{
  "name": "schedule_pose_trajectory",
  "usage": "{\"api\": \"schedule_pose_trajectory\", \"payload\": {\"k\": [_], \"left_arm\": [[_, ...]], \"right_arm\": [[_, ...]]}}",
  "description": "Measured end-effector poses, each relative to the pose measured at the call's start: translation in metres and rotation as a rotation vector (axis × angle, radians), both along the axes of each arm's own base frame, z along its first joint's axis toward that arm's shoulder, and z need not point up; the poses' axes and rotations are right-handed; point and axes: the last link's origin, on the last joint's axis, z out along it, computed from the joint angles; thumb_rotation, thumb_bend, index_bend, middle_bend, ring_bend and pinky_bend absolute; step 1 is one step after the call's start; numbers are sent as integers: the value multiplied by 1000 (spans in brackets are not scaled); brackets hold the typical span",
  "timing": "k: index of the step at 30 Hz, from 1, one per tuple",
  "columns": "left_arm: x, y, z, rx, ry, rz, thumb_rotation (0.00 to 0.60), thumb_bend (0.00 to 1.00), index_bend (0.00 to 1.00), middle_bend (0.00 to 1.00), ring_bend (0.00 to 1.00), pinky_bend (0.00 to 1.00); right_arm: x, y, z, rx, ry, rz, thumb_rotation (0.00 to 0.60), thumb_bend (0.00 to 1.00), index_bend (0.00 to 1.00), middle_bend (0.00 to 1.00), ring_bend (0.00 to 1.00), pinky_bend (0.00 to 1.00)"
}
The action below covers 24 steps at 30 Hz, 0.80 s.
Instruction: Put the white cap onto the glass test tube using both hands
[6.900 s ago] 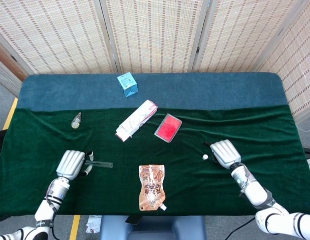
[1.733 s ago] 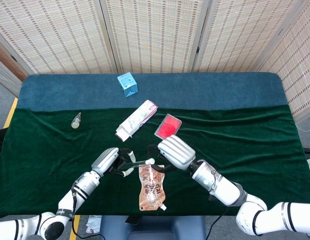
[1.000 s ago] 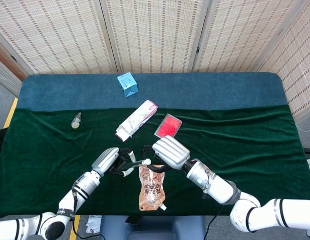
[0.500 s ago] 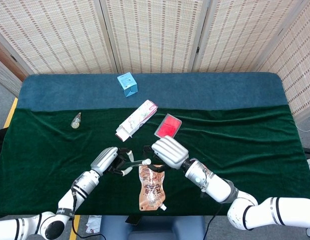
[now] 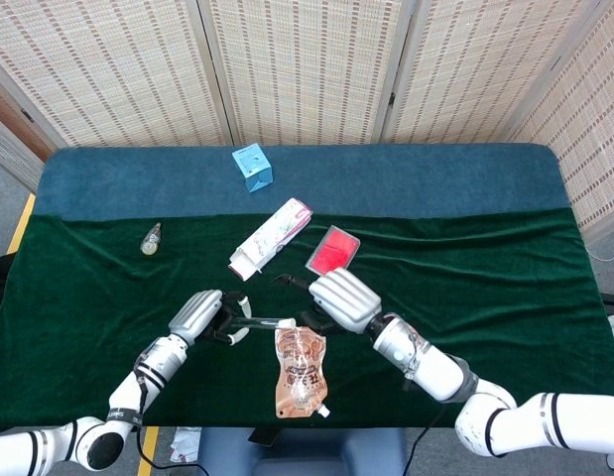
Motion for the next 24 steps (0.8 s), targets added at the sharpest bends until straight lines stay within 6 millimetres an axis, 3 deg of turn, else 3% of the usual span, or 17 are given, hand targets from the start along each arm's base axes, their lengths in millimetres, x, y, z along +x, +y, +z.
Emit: {"api": "schedule_pose_trajectory", "payload": {"k": [7,12,24], "left_arm": [[-25,10,-5,62,168,-10,600,572,693,924,831,846],[-40,16,-20,82,263,6,600,571,690,924,829,846],[-38,29,-47,72,358,41,600,567,517,924,826,845]], "right_arm": [[-36,-1,26,-82,13,-75,569,586,153,1000,1000,1000],[-69,1,39,-126,33,-137,571,585,153,1000,1000,1000],[-114,4,49,-148,36,-234,571,586,153,1000,1000,1000]]}}
